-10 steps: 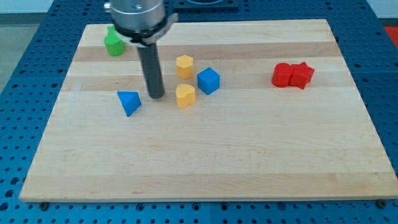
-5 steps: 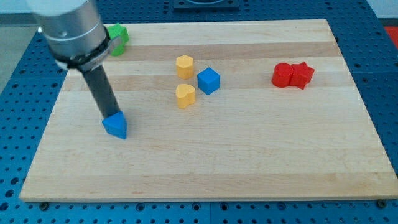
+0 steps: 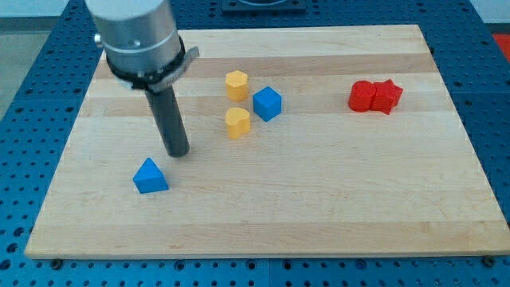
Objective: Move the blue triangle towards the bottom left corner of the board
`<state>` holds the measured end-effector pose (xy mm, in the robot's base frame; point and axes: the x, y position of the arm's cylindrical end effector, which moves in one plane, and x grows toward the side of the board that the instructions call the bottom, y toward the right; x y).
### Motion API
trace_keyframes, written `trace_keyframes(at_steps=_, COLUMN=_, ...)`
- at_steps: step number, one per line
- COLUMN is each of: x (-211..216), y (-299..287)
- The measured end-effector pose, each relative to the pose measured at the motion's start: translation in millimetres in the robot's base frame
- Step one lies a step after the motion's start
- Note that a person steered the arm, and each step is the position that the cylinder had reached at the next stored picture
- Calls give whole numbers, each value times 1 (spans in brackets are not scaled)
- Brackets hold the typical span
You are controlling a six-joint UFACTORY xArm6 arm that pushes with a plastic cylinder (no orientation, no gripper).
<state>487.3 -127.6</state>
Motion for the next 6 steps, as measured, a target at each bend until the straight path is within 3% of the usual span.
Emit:
trace_keyframes(at_steps=2, x=3, y=-34)
trace_keyframes(at_steps=6, x=8, y=-2)
